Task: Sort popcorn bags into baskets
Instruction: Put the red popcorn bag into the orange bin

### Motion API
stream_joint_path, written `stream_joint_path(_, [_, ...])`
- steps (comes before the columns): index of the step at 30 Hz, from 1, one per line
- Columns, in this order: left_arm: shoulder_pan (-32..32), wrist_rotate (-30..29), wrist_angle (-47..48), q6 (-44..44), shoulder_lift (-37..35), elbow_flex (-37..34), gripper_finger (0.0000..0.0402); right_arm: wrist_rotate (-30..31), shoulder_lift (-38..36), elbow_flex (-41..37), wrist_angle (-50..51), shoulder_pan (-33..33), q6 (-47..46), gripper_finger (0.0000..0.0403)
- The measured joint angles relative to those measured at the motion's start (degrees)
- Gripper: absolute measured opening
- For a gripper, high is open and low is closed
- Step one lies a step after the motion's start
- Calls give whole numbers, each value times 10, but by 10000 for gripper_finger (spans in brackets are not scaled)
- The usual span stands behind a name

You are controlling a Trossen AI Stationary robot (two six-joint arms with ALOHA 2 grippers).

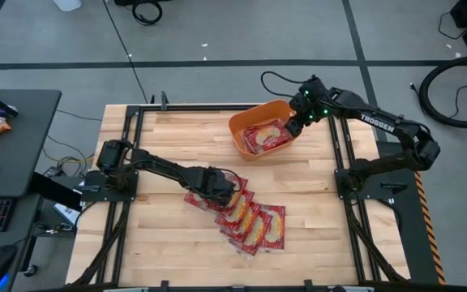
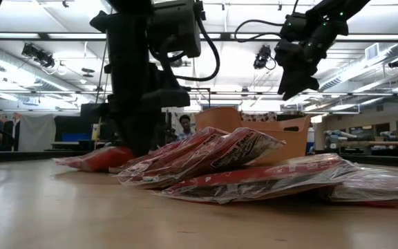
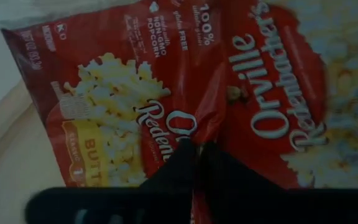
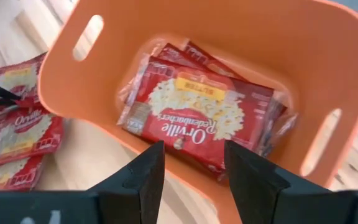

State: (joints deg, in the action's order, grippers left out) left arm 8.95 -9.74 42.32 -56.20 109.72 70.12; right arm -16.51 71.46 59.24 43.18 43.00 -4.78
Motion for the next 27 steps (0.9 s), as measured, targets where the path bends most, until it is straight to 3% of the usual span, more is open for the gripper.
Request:
stream_joint_path(4, [-1,15,26,54,3,35,17,-4,0,0,0,-19,-1,170])
stream_joint_path(9, [-1,-3,107,147,3,112,15,-65,0,0,-5,-41,-41,170])
stream_joint_path(17, [4,-182,196,285,1,228,11,-151,0,0,-21,-69,-145,170])
stream_joint_path(27, [11,-328,221,464,0,343,11,-167,-4,0,-63,-82,-199,170])
